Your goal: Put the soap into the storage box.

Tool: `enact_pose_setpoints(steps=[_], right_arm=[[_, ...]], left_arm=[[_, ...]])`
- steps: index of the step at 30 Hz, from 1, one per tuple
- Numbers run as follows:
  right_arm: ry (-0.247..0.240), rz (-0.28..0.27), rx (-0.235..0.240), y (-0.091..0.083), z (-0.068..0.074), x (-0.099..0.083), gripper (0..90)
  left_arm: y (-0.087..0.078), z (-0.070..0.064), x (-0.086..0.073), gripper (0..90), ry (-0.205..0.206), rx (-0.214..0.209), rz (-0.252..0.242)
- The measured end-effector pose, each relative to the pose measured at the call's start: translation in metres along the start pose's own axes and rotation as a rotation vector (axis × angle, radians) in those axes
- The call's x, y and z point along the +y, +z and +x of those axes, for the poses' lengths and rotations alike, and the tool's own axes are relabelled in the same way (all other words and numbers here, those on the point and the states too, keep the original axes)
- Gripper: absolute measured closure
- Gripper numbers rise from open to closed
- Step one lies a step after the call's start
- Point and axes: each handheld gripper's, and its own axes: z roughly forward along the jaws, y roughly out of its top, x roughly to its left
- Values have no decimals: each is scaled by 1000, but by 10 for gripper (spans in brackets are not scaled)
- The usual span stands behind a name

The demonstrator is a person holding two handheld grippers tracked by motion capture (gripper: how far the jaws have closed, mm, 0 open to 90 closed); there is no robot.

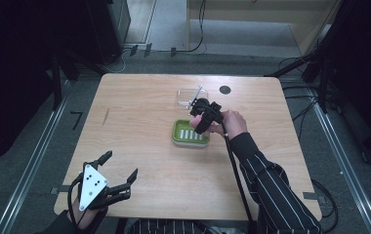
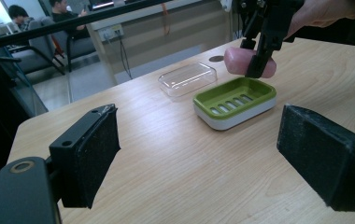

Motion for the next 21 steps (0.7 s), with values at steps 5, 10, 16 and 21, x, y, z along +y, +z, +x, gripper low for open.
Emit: enact_pose_setpoints(steps=[5, 10, 16, 21], right_arm=[[-3, 0, 8, 4, 1, 2, 388], [-25, 5, 14, 9, 3, 5, 388], [-39, 7, 23, 15, 4, 8, 388], [-46, 10, 27, 20, 5, 10, 388]], left_arm=[[0, 0, 0, 132, 0, -1, 1], [0, 0, 0, 133, 0, 1, 1], [0, 0, 0, 132, 0, 1, 2], [-1, 0, 0, 133, -1, 2, 1]])
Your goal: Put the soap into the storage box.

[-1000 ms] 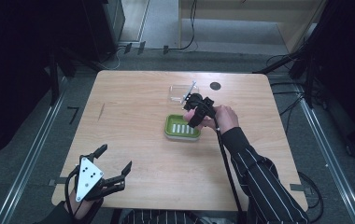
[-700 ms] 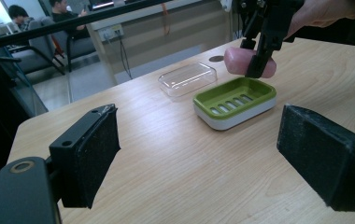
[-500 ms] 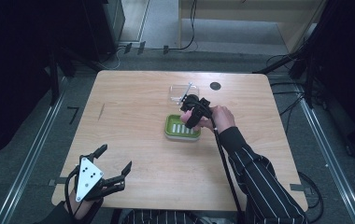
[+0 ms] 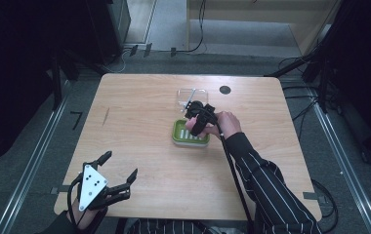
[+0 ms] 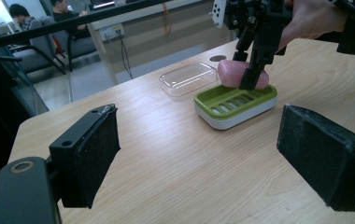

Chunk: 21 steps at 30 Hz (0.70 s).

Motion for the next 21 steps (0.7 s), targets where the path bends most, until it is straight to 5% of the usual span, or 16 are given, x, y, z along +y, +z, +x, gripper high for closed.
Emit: enact_pose_setpoints(steps=[21], right_arm=[[-16, 9, 25, 19, -1, 3, 387]], left_arm=[[-2, 0, -1, 133, 0, 9, 4]])
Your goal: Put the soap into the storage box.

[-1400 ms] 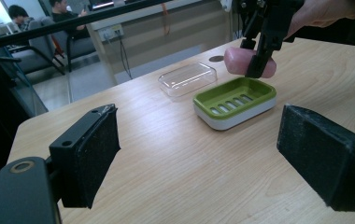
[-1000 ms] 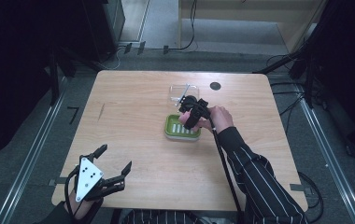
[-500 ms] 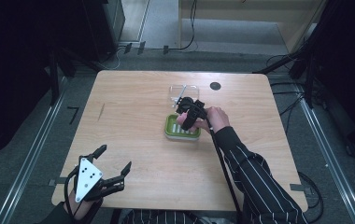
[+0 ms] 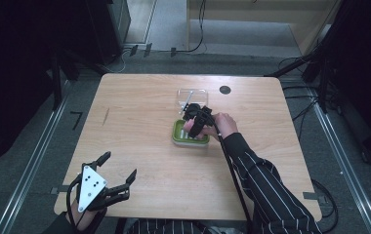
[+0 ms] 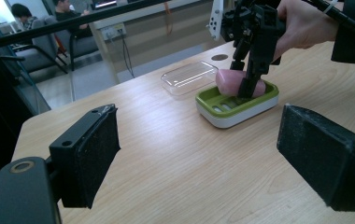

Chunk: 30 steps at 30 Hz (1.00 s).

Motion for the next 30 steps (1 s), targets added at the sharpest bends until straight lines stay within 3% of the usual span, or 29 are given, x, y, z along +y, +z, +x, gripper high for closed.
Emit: enact_pose_setpoints(steps=[30], right_arm=[[-37, -12, 5, 9, 1, 1, 372]], left_arm=[[-3, 0, -1, 133, -1, 9, 3]])
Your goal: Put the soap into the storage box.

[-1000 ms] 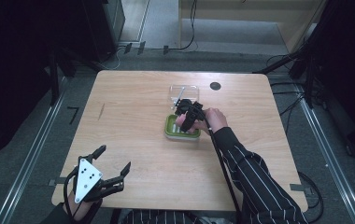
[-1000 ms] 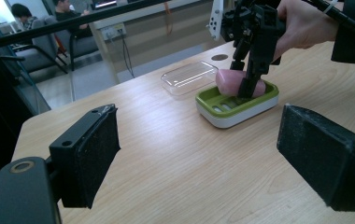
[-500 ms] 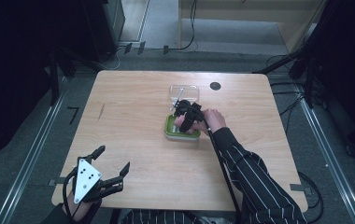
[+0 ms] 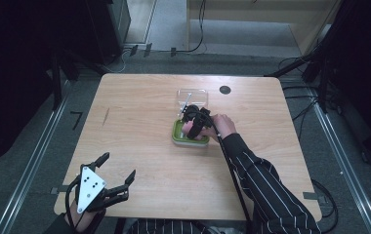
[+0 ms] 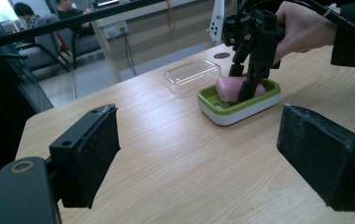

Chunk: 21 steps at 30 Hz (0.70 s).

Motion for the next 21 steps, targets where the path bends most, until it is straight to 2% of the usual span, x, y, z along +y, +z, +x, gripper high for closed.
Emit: enact_pose_setpoints(steps=[4, 12, 20, 21], right_arm=[[1, -26, 1, -4, 1, 0, 376], [10, -18, 8, -7, 0, -1, 342], [17, -8, -16, -17, 4, -2, 268], [33, -4, -13, -18, 6, -2, 261]], left_arm=[[0, 0, 0, 132, 3, -2, 2], [0, 0, 0, 133, 4, -2, 2], [0, 0, 0, 133, 1, -3, 1], [0, 0, 0, 133, 2, -3, 2]])
